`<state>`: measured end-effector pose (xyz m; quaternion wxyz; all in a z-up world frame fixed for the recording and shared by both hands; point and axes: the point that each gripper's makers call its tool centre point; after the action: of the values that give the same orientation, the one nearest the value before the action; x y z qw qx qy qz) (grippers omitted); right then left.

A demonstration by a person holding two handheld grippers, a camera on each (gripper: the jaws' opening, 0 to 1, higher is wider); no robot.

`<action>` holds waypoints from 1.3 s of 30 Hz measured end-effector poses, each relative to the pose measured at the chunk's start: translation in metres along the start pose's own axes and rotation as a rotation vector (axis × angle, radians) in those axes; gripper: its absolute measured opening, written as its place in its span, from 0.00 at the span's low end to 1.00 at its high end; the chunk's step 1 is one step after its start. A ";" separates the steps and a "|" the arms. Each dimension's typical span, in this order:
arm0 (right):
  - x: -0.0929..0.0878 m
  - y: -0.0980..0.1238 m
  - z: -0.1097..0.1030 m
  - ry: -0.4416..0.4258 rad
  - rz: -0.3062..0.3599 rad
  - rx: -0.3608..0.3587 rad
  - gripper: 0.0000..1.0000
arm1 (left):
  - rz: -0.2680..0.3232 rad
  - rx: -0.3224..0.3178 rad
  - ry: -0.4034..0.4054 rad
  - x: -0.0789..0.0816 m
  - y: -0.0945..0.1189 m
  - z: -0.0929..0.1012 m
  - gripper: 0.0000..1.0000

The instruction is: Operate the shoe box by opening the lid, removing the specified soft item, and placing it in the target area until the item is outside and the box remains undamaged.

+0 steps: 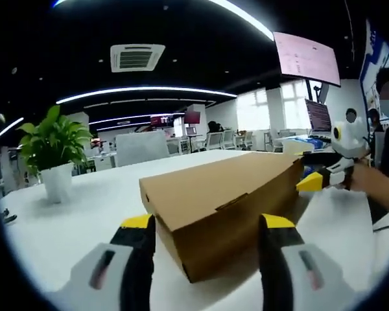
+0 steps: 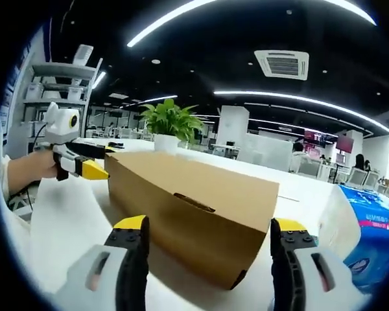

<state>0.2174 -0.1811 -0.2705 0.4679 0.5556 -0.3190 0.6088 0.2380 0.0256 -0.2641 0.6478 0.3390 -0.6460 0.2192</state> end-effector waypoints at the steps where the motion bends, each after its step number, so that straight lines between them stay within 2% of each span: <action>1: 0.000 0.000 0.000 0.001 -0.001 0.000 0.78 | 0.000 -0.001 0.003 0.000 0.000 0.000 0.66; 5: 0.000 -0.001 0.001 0.019 -0.014 0.001 0.77 | -0.014 0.007 0.009 -0.004 -0.001 -0.002 0.63; 7: -0.001 -0.002 0.001 0.023 -0.013 -0.002 0.76 | -0.003 0.014 0.011 -0.004 -0.001 -0.003 0.61; 11: 0.000 -0.001 0.003 -0.004 -0.002 -0.011 0.74 | -0.010 0.025 0.001 -0.004 0.000 -0.004 0.58; 12: 0.000 -0.002 0.002 -0.003 -0.001 -0.012 0.74 | -0.017 0.039 -0.023 -0.005 0.000 -0.005 0.58; 19: -0.007 -0.007 0.000 0.098 -0.024 -0.052 0.76 | -0.002 0.036 -0.013 -0.005 -0.001 -0.005 0.58; 27: -0.007 -0.007 0.001 0.097 -0.006 -0.063 0.75 | 0.001 0.039 -0.021 -0.006 -0.001 -0.004 0.59; 28: -0.006 -0.006 0.000 0.083 0.003 -0.050 0.77 | 0.000 0.040 -0.025 -0.006 -0.001 -0.004 0.59; 29: -0.003 -0.005 -0.006 0.036 0.025 -0.006 0.79 | -0.002 0.041 -0.028 -0.006 -0.001 -0.005 0.59; 31: -0.001 -0.002 -0.007 0.011 0.034 0.011 0.81 | 0.000 0.034 -0.013 -0.005 0.000 -0.005 0.60; 34: 0.003 0.000 -0.001 -0.049 0.050 -0.012 0.76 | 0.030 -0.012 0.079 -0.001 0.001 -0.001 0.65; 37: 0.004 -0.002 0.002 -0.084 0.055 -0.031 0.74 | 0.025 0.008 0.082 -0.001 0.001 -0.004 0.62; 39: 0.004 -0.004 0.000 -0.069 0.053 -0.034 0.74 | 0.025 0.020 0.069 -0.001 0.000 -0.007 0.61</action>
<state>0.2216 -0.1791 -0.2669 0.4497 0.5594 -0.3599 0.5961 0.2422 0.0310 -0.2644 0.6636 0.3295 -0.6252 0.2456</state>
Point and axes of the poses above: the point that each gripper's makers call its tool centre point, and the gripper's own axes: y roughly backward along the fingers, z roughly to its right, x roughly out of its top, and after that the axes turned 4 degrees about -x, right-handed
